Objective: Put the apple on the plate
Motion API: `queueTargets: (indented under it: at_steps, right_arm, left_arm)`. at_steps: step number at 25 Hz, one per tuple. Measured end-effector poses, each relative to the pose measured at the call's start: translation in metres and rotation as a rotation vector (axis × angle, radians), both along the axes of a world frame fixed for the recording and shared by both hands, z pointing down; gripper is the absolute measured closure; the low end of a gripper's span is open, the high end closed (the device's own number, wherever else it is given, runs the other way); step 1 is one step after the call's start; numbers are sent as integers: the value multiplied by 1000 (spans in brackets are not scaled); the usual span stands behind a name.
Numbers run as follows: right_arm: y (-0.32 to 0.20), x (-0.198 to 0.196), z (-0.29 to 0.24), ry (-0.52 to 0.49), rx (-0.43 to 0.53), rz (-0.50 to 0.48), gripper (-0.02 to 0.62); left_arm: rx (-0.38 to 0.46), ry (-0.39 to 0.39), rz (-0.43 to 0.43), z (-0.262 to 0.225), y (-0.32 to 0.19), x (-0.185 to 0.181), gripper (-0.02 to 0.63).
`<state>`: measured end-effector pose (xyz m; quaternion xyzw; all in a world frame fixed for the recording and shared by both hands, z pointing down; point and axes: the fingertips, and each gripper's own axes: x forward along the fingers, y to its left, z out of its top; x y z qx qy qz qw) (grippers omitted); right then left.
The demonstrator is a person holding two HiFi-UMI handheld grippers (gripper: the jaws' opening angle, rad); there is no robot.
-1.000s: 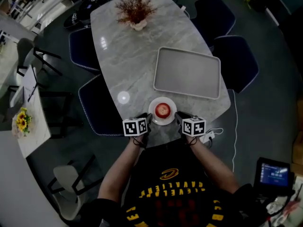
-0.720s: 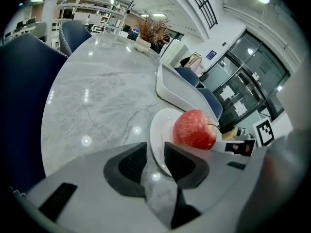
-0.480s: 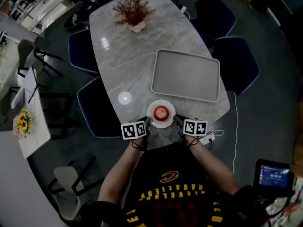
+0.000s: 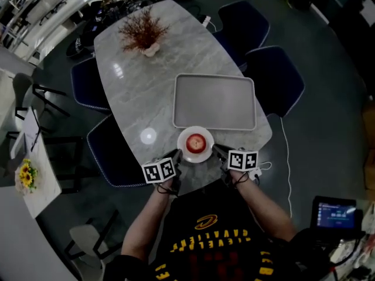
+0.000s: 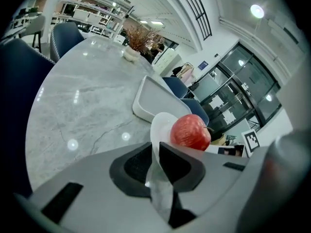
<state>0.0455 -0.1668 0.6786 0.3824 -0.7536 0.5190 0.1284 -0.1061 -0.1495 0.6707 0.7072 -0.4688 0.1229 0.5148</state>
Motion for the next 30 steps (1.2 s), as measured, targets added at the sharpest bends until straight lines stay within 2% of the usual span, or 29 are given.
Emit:
queueTargets:
  at_steps: [7, 16, 24, 30]
  right_arm:
    - [-27, 26, -33, -31, 53, 80, 555]
    - [-69, 50, -61, -59, 90, 133, 556]
    - [-106, 62, -65, -79, 84, 147, 555]
    - [-180, 89, -39, -89, 84, 143, 556]
  left_arm:
    - [100, 48, 24, -44, -40, 23, 566]
    - [135, 72, 42, -69, -90, 46, 566]
    - [149, 54, 47, -76, -139, 59, 566]
    - [136, 22, 46, -46, -214, 87, 566]
